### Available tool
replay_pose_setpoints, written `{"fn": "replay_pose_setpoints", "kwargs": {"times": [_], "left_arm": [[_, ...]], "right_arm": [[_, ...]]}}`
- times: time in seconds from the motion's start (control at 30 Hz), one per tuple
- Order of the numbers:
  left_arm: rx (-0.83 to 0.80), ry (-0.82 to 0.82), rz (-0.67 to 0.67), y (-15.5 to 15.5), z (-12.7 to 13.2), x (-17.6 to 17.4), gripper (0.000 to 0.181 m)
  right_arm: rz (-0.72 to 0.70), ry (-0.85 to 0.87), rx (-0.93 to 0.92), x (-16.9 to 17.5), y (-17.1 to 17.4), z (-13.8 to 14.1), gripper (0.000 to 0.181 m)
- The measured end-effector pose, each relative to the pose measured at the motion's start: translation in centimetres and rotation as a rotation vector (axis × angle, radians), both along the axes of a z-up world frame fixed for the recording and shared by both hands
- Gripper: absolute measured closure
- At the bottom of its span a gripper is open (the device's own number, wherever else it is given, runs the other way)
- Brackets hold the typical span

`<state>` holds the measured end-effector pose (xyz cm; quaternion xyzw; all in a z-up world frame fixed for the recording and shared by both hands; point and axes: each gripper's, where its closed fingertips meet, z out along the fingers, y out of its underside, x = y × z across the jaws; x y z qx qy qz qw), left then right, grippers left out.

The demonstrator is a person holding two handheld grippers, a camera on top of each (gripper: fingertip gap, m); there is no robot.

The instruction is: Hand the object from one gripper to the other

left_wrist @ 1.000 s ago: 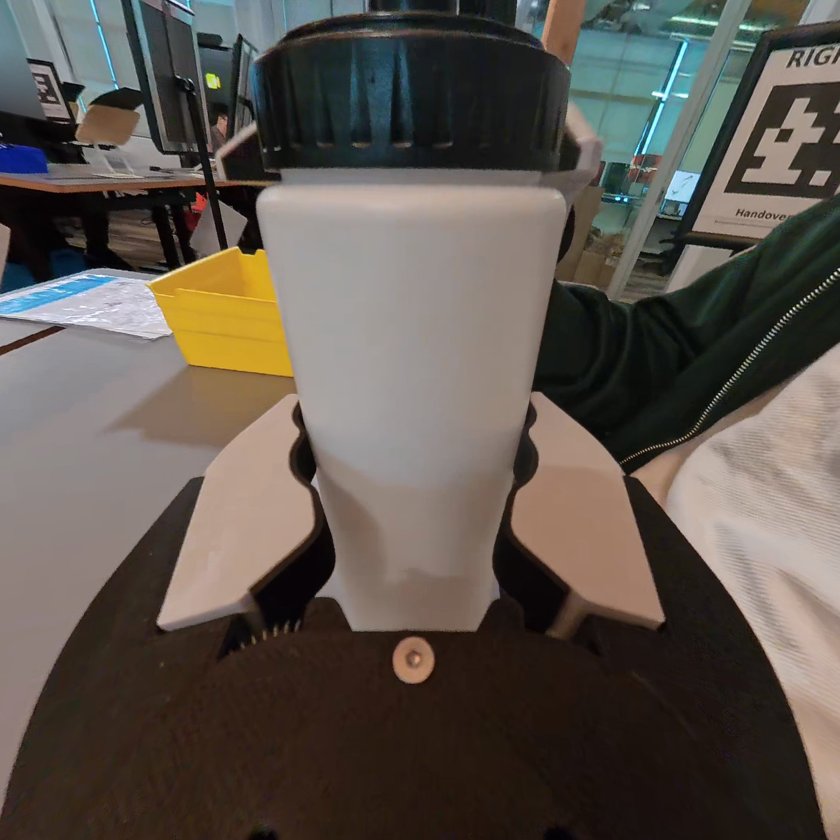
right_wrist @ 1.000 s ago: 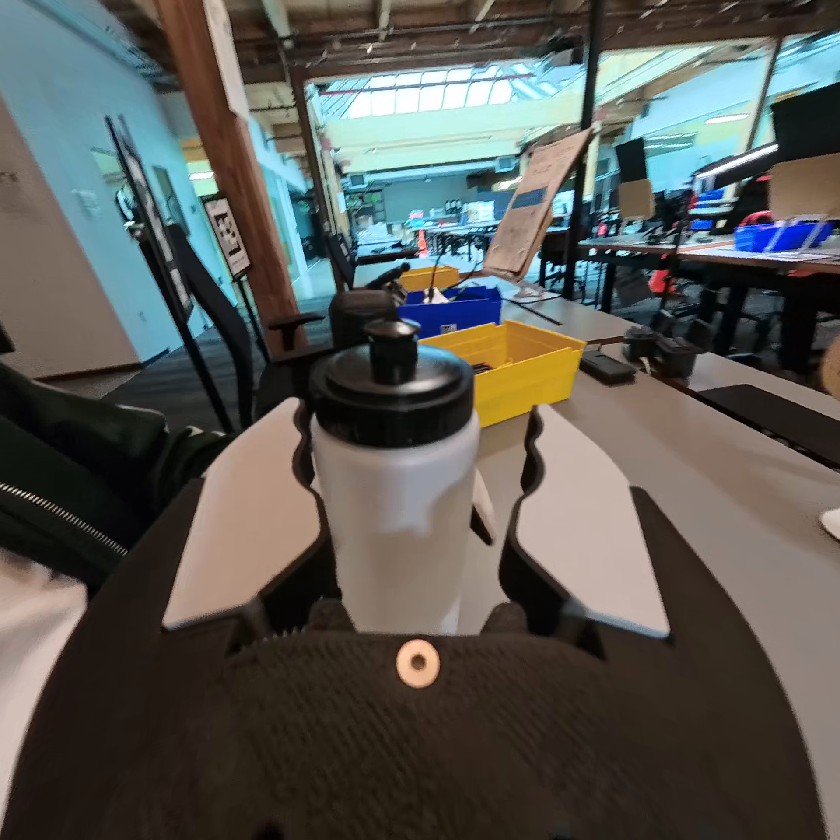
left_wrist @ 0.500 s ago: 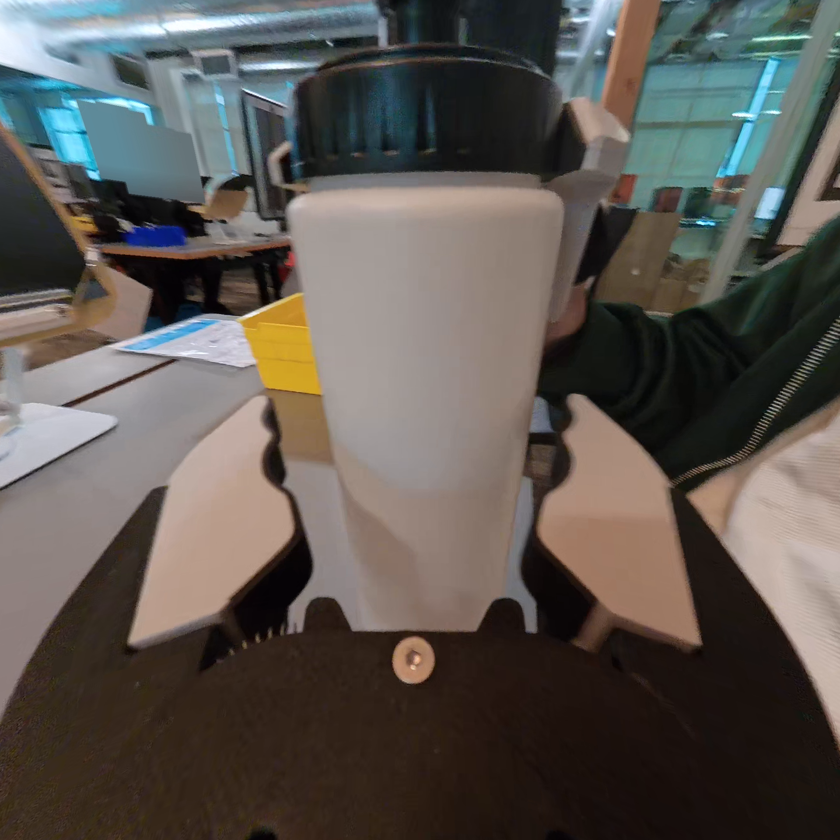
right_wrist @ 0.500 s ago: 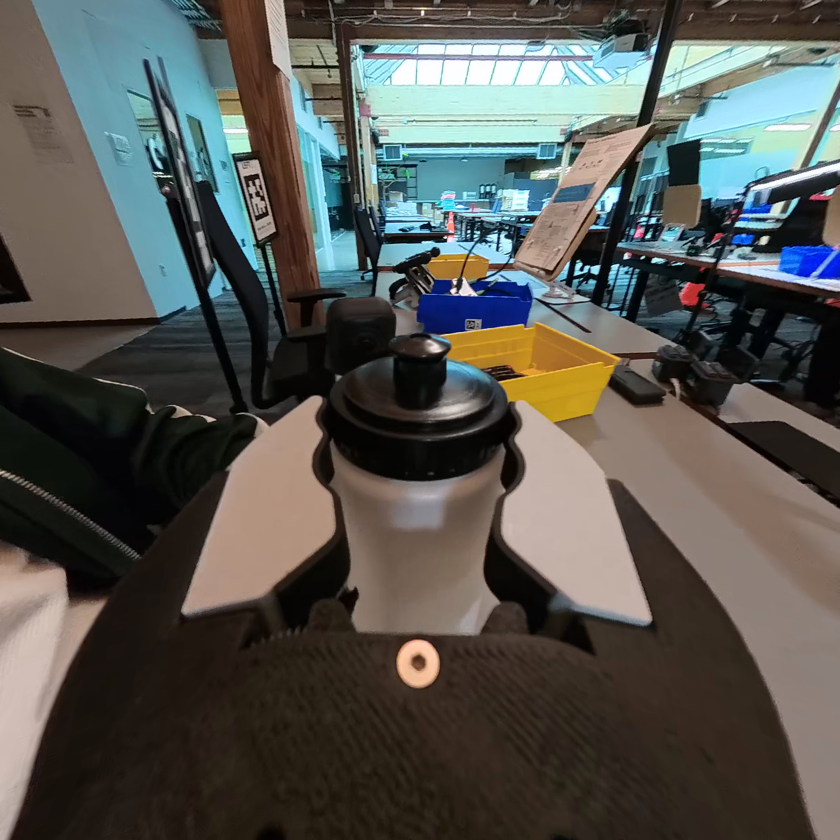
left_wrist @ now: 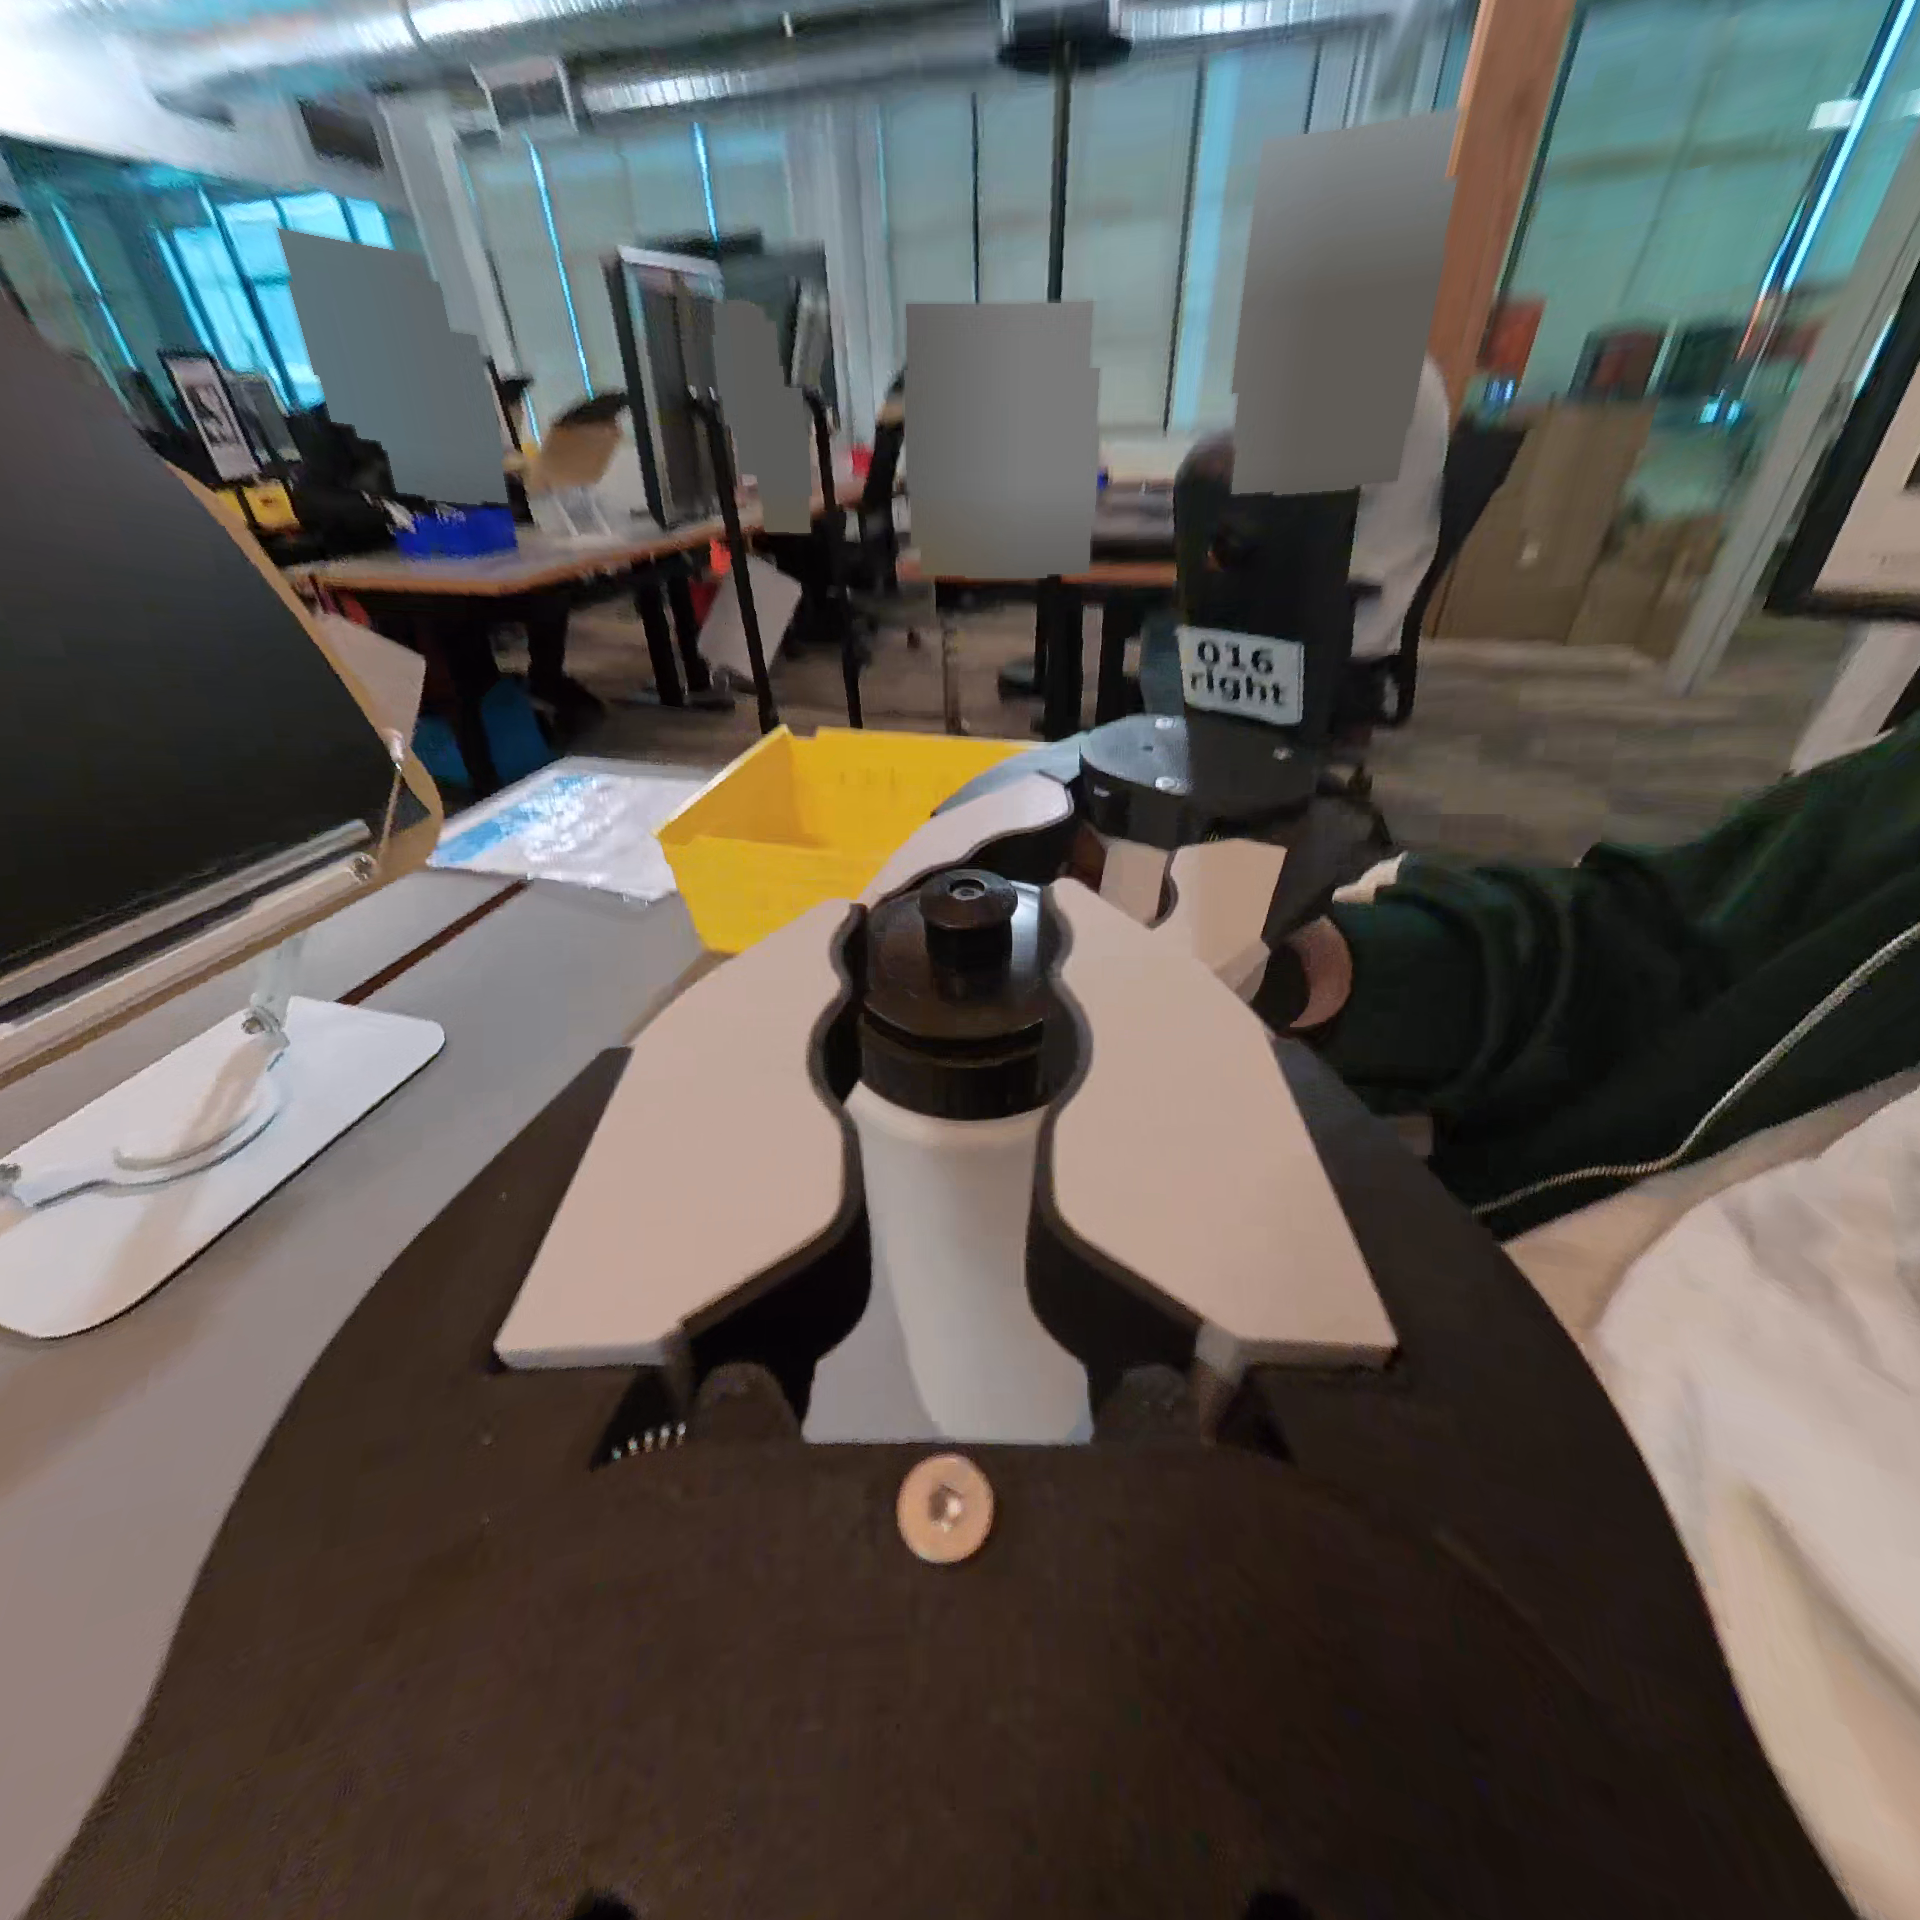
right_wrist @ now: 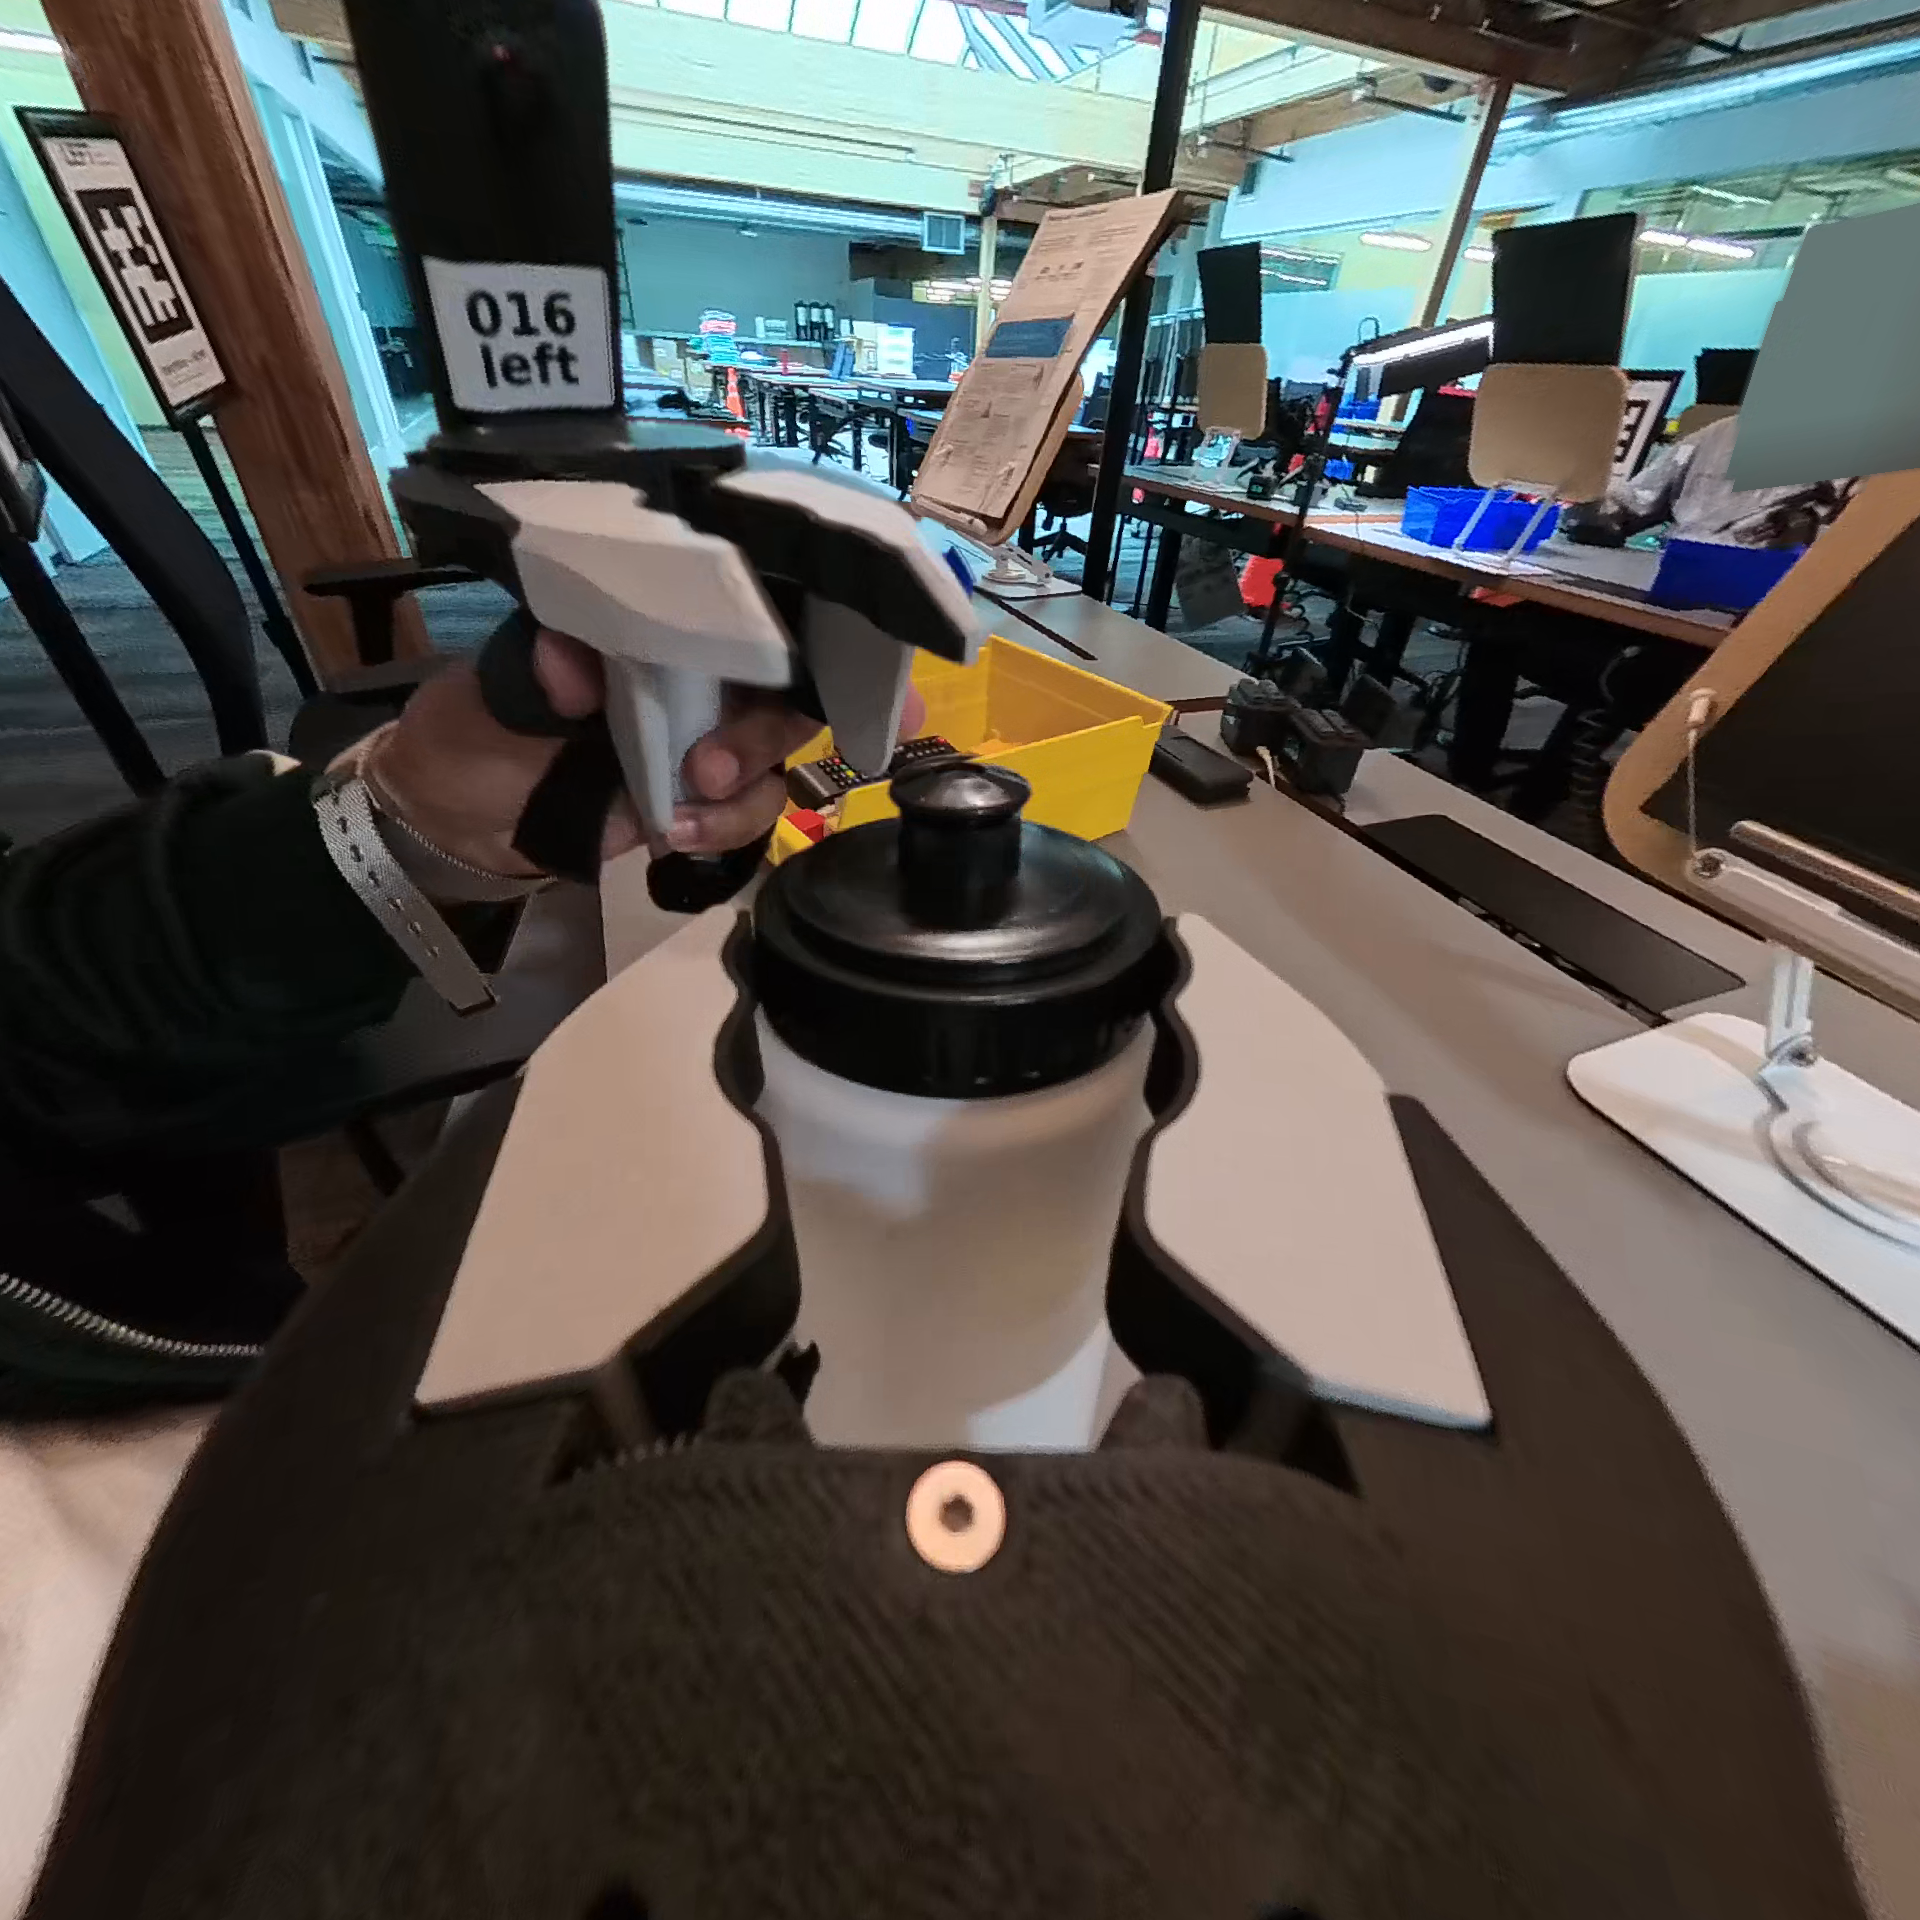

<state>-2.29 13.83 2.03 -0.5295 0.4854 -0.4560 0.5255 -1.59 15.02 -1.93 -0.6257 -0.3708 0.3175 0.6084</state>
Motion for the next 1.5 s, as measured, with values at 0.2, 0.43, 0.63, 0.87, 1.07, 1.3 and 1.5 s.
{"fn": "replay_pose_setpoints", "kwargs": {"times": [0.2,0.43,0.63,0.87,1.07,1.3,1.5], "left_arm": [[-0.049,0.087,-0.063,-0.3,-1.7,2.6,0.146],[-0.062,0.121,-0.169,-1.5,-2.3,3.8,0.158],[-0.052,0.122,-0.158,-1.9,-1.6,3.5,0.158],[0.0,0.165,-0.068,-0.7,-1.3,2.3,0.157],[-0.026,0.124,-0.029,0.4,0.1,0.7,0.158],[-0.054,0.096,-0.056,-0.3,1.3,0.0,0.158],[-0.081,0.085,-0.117,-1.6,1.4,0.6,0.158]], "right_arm": [[-0.031,-0.003,-0.009,0.1,-0.8,-0.7,0.108],[-0.042,0.028,-0.023,0.4,-1.3,-0.3,0.108],[-0.029,0.062,0.002,0.0,-1.7,0.5,0.107],[-0.12,0.113,0.195,1.1,-1.3,2.8,0.062],[-0.151,0.059,0.212,1.1,-0.2,1.1,0.049],[-0.036,0.039,0.02,-1.9,0.1,-5.0,0.047],[0.012,0.034,0.002,-2.8,-1.1,-6.0,0.09]]}}
